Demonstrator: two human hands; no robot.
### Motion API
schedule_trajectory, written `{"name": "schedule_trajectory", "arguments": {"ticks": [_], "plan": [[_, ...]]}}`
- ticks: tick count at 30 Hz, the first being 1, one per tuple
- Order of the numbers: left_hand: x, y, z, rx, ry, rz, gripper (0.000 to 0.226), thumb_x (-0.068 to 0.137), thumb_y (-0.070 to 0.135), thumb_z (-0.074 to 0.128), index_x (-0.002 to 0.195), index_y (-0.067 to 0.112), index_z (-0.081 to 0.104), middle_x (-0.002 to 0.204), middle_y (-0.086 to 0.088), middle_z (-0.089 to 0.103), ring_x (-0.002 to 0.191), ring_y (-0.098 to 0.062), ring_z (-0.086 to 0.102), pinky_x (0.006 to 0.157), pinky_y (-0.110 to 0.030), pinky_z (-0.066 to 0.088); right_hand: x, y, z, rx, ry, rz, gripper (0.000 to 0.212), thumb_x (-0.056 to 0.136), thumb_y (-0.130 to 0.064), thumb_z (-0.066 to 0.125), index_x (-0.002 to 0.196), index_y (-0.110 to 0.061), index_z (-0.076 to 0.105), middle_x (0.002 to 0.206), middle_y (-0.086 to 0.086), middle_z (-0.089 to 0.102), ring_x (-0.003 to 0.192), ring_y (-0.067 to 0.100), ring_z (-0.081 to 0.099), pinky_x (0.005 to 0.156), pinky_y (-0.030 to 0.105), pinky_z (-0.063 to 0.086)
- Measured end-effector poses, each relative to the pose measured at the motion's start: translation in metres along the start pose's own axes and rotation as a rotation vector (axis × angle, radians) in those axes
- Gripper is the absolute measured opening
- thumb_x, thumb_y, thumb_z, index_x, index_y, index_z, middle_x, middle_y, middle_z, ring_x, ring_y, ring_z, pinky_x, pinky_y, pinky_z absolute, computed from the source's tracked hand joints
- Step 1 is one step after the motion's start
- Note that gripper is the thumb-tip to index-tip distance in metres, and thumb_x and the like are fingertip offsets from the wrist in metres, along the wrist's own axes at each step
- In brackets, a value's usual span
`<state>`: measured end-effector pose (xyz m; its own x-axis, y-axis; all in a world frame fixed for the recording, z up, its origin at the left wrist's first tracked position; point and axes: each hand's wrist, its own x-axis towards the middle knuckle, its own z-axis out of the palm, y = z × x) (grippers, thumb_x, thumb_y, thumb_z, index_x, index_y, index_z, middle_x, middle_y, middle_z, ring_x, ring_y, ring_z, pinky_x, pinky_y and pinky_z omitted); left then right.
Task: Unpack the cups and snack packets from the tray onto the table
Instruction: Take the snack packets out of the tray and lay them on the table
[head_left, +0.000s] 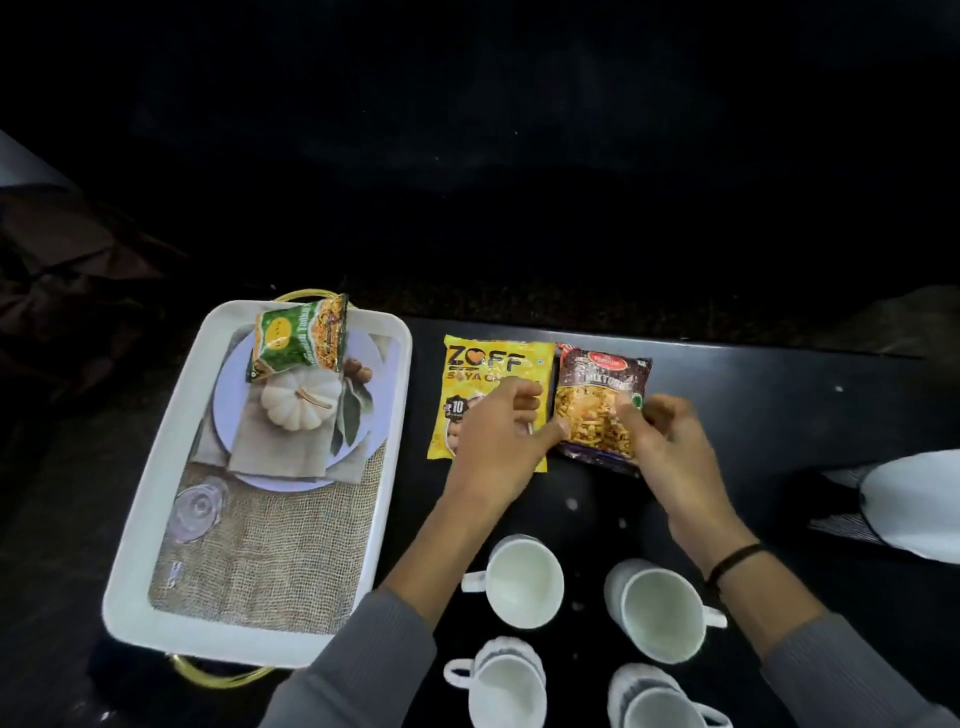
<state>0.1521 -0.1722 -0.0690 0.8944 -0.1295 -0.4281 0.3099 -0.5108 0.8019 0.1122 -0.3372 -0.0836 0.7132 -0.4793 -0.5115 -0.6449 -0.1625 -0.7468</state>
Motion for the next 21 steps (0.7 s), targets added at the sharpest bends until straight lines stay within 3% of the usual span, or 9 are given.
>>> {"name": "schedule_trajectory", "arguments": {"ticks": [4, 8, 11, 15, 18, 21], "plan": [[-0.001, -0.008, -0.001, 0.353, 0.049, 0.169, 0.042, 0.09, 0.026, 0.074, 0.13, 0.025, 0.062, 0.136, 0.007, 0.06, 0.128, -0.013, 0.05, 0.107, -0.038, 0.043, 0.002, 0.006, -0.002, -0.351, 0.068, -0.325, 0.045, 0.1, -0.033, 0.062, 0.14, -0.016, 0.051, 0.141, 0.006, 0.052, 0.134, 0.026, 0.045, 0.11, 0.043, 0.04], [0.002, -0.017, -0.002, 0.637, -0.023, 0.179, 0.056, 0.097, 0.034, 0.062, 0.15, 0.03, 0.044, 0.165, 0.005, 0.028, 0.154, -0.014, 0.015, 0.123, -0.045, 0.013, 0.002, 0.005, 0.012, -0.639, -0.09, -0.503, 0.05, 0.105, -0.041, 0.049, 0.153, -0.03, 0.041, 0.171, 0.0, 0.018, 0.158, 0.024, 0.011, 0.121, 0.057, 0.019], [0.004, -0.021, -0.001, 0.699, -0.065, 0.167, 0.064, 0.099, 0.037, 0.057, 0.157, 0.03, 0.029, 0.168, 0.005, 0.017, 0.155, -0.013, 0.009, 0.124, -0.049, 0.006, 0.005, 0.014, 0.018, -0.81, -0.208, -0.624, 0.046, 0.107, -0.038, 0.043, 0.153, -0.037, 0.041, 0.173, -0.001, 0.009, 0.16, 0.026, -0.003, 0.125, 0.054, 0.01], [0.005, -0.025, -0.002, 0.773, -0.081, 0.185, 0.069, 0.1, 0.04, 0.053, 0.159, 0.03, 0.019, 0.17, 0.006, 0.009, 0.156, -0.012, 0.004, 0.124, -0.05, 0.004, 0.011, 0.024, 0.009, -0.924, -0.232, -0.704, 0.047, 0.106, -0.041, 0.039, 0.153, -0.04, 0.042, 0.173, -0.001, 0.011, 0.159, 0.029, -0.003, 0.126, 0.055, 0.005], [0.005, -0.026, -0.004, 0.803, -0.096, 0.201, 0.07, 0.102, 0.042, 0.05, 0.16, 0.03, 0.014, 0.17, 0.006, 0.006, 0.156, -0.011, 0.001, 0.125, -0.05, 0.004, 0.014, 0.022, 0.006, -0.957, -0.267, -0.701, 0.047, 0.106, -0.046, 0.037, 0.153, -0.043, 0.039, 0.173, -0.005, 0.007, 0.159, 0.028, -0.008, 0.125, 0.056, 0.0], [0.002, -0.026, -0.007, 0.678, -0.082, 0.202, 0.073, 0.1, 0.038, 0.054, 0.161, 0.027, 0.014, 0.169, 0.007, 0.011, 0.155, -0.009, 0.004, 0.126, -0.045, 0.001, 0.01, 0.014, 0.008, -0.91, -0.271, -0.656, 0.047, 0.104, -0.049, 0.042, 0.151, -0.044, 0.041, 0.173, -0.006, 0.009, 0.159, 0.03, -0.006, 0.123, 0.057, 0.005]]}}
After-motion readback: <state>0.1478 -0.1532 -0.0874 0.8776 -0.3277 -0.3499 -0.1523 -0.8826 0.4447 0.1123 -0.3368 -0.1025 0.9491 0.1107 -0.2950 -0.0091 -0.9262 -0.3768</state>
